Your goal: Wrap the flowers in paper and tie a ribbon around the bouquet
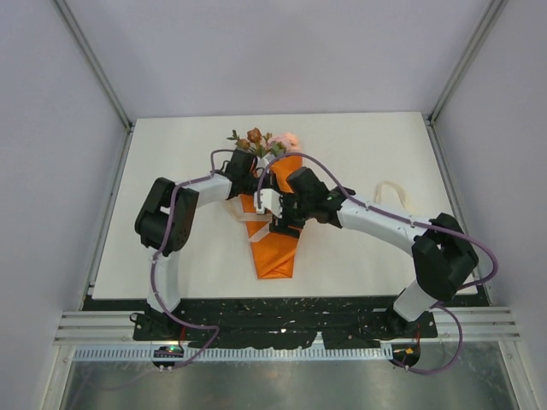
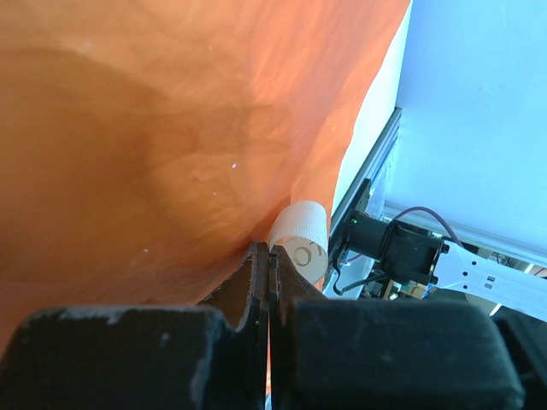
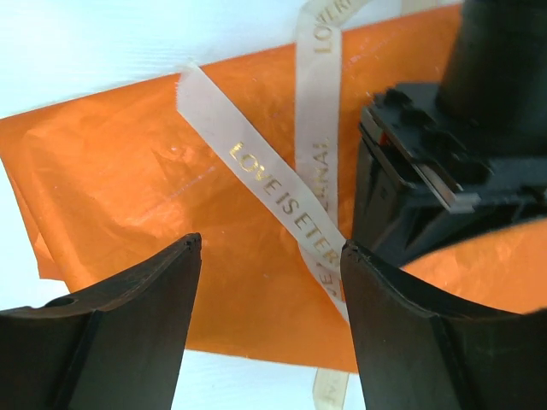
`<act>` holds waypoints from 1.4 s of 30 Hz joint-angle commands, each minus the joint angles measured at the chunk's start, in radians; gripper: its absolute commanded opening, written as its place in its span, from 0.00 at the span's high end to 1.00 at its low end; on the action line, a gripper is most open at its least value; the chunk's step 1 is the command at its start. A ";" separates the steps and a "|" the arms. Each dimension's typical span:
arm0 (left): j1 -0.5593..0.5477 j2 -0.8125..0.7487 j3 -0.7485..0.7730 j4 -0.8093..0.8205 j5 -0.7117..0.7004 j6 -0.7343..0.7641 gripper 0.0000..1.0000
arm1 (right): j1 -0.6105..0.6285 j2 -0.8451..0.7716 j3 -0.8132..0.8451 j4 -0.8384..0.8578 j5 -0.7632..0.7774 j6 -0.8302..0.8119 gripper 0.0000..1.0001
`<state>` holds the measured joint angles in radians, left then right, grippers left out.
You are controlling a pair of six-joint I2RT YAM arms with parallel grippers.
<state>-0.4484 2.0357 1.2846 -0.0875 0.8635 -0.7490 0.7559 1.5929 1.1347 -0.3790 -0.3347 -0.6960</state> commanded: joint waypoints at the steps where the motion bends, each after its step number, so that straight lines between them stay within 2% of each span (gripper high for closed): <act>1: 0.007 0.018 0.005 0.045 0.035 -0.009 1.00 | 0.036 0.010 -0.018 0.130 -0.024 -0.168 0.29; 8: 0.007 0.014 0.001 0.034 0.043 -0.003 1.00 | 0.033 0.088 -0.033 0.198 -0.110 -0.257 0.31; 16: 0.007 0.008 -0.045 0.133 0.086 -0.101 1.00 | 0.016 0.153 -0.015 0.174 -0.167 -0.371 0.32; 26: 0.004 0.008 -0.037 0.184 0.131 -0.136 1.00 | 0.010 0.234 0.042 0.051 -0.165 -0.465 0.44; 28: 0.002 0.001 -0.041 0.184 0.131 -0.133 1.00 | 0.002 0.251 0.065 0.034 -0.167 -0.453 0.50; 29: 0.001 0.000 -0.042 0.183 0.126 -0.130 1.00 | 0.000 0.253 0.068 0.034 -0.167 -0.447 0.58; 32: 0.002 -0.002 -0.051 0.181 0.120 -0.125 1.00 | 0.000 0.240 0.076 0.035 -0.164 -0.432 0.73; 33: 0.004 -0.002 -0.053 0.184 0.120 -0.125 1.00 | -0.001 0.234 0.073 0.038 -0.164 -0.430 0.82; 35: 0.005 0.000 -0.051 0.186 0.109 -0.125 1.00 | -0.001 0.210 0.068 0.045 -0.161 -0.422 0.95; 36: 0.004 -0.002 -0.050 0.183 0.108 -0.124 0.99 | -0.003 0.194 0.068 0.042 -0.161 -0.415 0.95; 40: 0.013 -0.043 -0.057 0.173 0.085 -0.096 0.63 | -0.042 0.124 0.062 0.022 -0.173 -0.359 0.95; 42: 0.023 -0.071 -0.070 0.180 0.080 -0.087 0.53 | -0.073 0.075 0.047 0.000 -0.190 -0.336 0.95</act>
<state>-0.4423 2.0491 1.2339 0.0635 0.9497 -0.8635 0.7345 1.8084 1.1709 -0.3561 -0.4854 -1.0878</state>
